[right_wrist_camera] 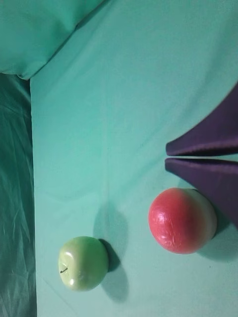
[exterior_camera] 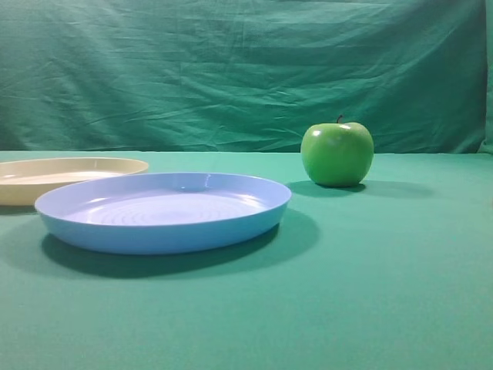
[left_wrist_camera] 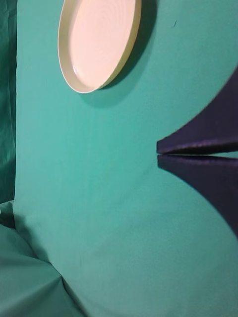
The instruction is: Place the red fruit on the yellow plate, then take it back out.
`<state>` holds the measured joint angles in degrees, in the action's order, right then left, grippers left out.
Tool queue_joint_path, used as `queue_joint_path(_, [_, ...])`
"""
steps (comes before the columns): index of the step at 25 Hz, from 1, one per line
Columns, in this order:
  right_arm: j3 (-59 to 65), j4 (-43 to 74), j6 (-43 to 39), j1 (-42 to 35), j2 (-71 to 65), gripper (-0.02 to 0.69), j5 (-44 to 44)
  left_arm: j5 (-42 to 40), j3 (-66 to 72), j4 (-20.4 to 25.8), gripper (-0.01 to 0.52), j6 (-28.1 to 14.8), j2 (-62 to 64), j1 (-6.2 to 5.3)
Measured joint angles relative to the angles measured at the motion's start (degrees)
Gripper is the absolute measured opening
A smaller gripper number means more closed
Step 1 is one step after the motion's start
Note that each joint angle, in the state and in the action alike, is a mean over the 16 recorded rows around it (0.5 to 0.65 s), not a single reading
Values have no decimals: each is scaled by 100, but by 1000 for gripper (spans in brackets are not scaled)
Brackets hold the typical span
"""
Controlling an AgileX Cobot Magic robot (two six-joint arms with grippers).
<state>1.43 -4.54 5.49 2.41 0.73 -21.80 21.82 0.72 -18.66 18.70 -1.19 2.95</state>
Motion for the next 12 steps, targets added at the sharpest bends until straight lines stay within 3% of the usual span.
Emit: queue_joint_path(12, [0, 6, 0, 0, 0, 0, 0, 0, 0, 0, 0, 0, 0, 0])
